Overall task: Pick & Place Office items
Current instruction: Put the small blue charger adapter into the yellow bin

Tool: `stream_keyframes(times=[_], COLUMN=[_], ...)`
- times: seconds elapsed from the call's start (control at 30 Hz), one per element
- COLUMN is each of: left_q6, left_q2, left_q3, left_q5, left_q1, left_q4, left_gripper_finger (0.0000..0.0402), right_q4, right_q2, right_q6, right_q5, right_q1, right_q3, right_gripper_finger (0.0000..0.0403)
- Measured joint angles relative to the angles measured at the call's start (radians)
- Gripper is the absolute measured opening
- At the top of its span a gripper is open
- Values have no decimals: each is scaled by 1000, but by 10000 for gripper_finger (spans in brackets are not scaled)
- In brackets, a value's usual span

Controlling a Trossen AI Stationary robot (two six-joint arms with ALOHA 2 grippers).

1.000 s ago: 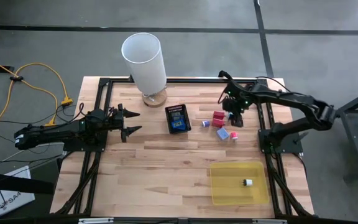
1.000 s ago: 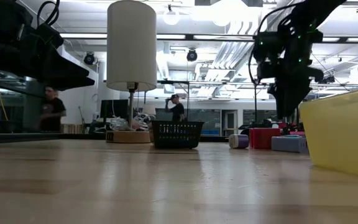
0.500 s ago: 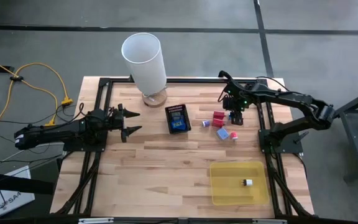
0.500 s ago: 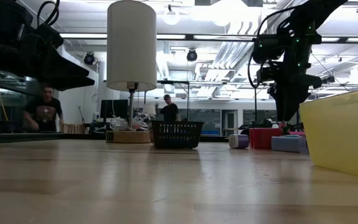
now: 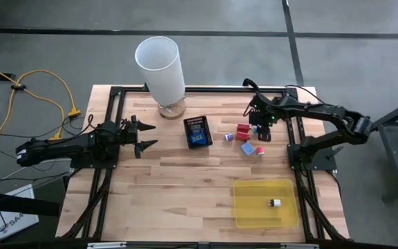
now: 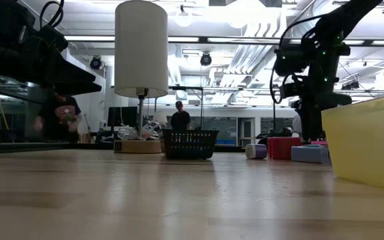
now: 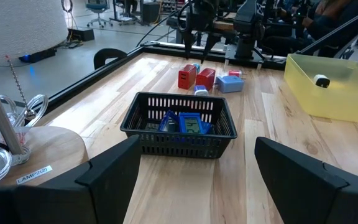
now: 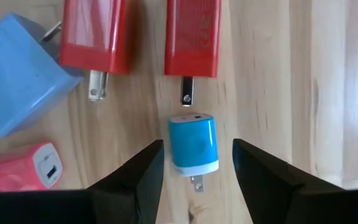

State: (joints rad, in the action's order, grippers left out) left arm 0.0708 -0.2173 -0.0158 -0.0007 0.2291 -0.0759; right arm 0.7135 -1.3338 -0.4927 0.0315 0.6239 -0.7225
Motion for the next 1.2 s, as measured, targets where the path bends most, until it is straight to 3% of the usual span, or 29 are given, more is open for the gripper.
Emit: stream_keyframes(times=[0.43, 0.73, 0.93, 1.2], left_q6=[0, 0, 0, 0], left_q2=[0, 0, 0, 0], left_q3=[0, 0, 0, 0], left_q5=[0, 0, 0, 0], left_q1=[0, 0, 0, 0], left_q4=[0, 0, 0, 0], left_gripper_finger=[308, 308, 308, 308], right_q4=[-87, -132, -126, -132], right_q2=[-1, -126, -138, -138], right_q6=[27, 45, 54, 71], right_q5=[2, 14, 20, 21], right_q1=[0, 5, 5, 5], right_q3=[66, 78, 63, 59], right_gripper_finger=[178, 178, 177, 144])
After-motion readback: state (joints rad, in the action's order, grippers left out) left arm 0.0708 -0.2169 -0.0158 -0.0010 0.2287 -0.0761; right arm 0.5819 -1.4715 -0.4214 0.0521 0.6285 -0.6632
